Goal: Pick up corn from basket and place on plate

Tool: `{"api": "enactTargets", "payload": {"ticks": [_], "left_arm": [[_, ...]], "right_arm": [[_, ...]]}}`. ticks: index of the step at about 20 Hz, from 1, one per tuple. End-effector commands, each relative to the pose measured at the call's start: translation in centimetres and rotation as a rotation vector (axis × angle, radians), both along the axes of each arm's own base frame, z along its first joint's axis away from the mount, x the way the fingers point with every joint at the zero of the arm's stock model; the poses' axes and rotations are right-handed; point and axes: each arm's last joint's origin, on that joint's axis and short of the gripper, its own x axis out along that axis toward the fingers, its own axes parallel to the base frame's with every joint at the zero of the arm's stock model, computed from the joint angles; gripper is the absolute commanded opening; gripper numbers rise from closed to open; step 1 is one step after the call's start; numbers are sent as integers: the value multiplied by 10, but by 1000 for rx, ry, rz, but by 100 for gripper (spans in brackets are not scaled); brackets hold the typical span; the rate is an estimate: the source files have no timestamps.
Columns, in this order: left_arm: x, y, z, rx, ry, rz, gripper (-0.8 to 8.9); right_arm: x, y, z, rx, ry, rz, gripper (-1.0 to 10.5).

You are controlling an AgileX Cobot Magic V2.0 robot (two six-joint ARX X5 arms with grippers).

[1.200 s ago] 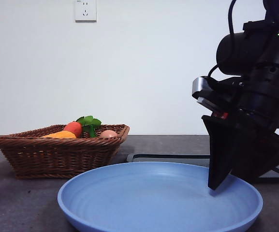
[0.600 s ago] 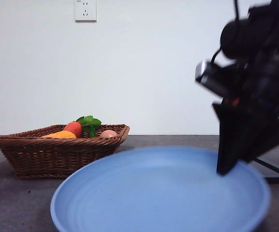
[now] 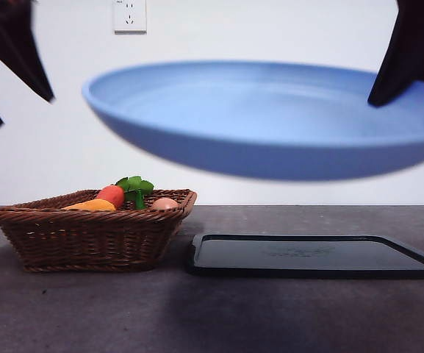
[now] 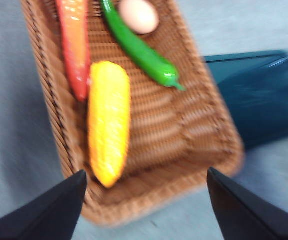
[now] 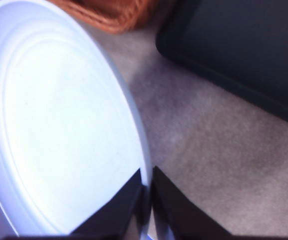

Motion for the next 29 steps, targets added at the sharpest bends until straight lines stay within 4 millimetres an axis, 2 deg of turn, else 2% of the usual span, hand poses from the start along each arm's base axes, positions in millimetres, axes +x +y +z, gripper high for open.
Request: {"api": "enactTargets", "payload": {"ticks": [1, 5, 8, 10, 16, 21, 25, 29], "left_arm": [[26, -17, 2, 99, -3, -4, 389], [71, -50, -7, 243, 15, -14, 389], [100, -71, -26, 323, 51, -34, 385], [112, -79, -41, 383, 78, -40, 374], [123, -86, -75, 466, 152, -34, 374], [125, -92, -89, 482, 185, -51, 373], [124, -93, -100, 499, 243, -54, 335], [123, -96, -99, 495, 241, -49, 225]], "right_arm": [[-3, -1, 7, 28, -10, -19, 2], [-9, -5, 13, 49, -28, -36, 2], [-15, -8, 16, 56, -37, -45, 2], [-18, -10, 17, 45, -48, -66, 2], [-20, -12, 19, 33, -63, -81, 2], [-20, -12, 19, 31, -64, -83, 2], [-20, -12, 19, 30, -64, -83, 2], [-20, -12, 19, 30, -69, -85, 2]]}}
